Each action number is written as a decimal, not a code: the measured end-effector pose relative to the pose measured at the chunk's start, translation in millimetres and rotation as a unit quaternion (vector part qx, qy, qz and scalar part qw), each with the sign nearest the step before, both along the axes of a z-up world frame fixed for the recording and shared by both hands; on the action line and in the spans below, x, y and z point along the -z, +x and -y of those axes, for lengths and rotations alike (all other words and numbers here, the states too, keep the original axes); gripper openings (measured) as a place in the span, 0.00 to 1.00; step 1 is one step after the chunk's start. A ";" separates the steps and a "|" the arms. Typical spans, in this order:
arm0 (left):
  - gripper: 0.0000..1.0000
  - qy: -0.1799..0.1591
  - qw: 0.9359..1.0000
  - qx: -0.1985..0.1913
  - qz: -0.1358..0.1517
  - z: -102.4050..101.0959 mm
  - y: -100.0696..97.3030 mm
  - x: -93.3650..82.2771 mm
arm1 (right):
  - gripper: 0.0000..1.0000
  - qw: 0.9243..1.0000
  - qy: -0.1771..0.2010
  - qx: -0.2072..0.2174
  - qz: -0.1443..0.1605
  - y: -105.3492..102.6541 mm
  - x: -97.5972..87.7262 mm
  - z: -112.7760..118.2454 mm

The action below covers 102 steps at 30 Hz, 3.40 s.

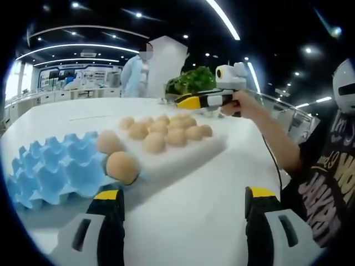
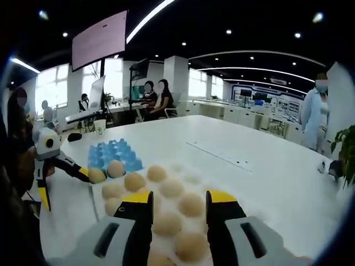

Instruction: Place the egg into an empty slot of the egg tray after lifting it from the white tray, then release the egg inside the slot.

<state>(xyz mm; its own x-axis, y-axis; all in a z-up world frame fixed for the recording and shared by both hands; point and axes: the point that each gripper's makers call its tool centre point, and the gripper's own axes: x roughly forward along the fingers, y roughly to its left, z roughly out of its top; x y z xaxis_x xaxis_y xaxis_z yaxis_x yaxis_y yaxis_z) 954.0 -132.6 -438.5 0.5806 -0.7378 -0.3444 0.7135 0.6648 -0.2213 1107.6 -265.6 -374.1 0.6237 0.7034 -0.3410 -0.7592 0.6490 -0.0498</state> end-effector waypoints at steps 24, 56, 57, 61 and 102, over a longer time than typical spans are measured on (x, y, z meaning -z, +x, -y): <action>0.91 0.015 1.000 -0.001 0.004 -1.0 -6.3 -11.6 | 0.39 0.997 -0.045 0.065 -0.001 14.1 17.6 66.8; 0.91 0.020 1.000 -0.004 0.001 -2.7 -3.8 -6.6 | 0.32 0.993 0.005 0.115 -0.020 42.2 55.0 91.4; 0.91 0.020 1.000 -0.001 0.001 -0.5 -3.9 -6.8 | 0.32 0.992 0.014 0.120 -0.022 42.7 54.7 92.5; 0.90 0.025 1.000 0.002 0.000 0.6 -5.7 -5.6 | 0.31 0.993 0.014 0.120 -0.016 44.7 53.6 91.9; 0.90 0.003 1.000 -0.016 0.012 -9.1 -0.8 -7.2 | 0.28 0.986 0.068 0.155 -0.001 48.6 47.6 91.5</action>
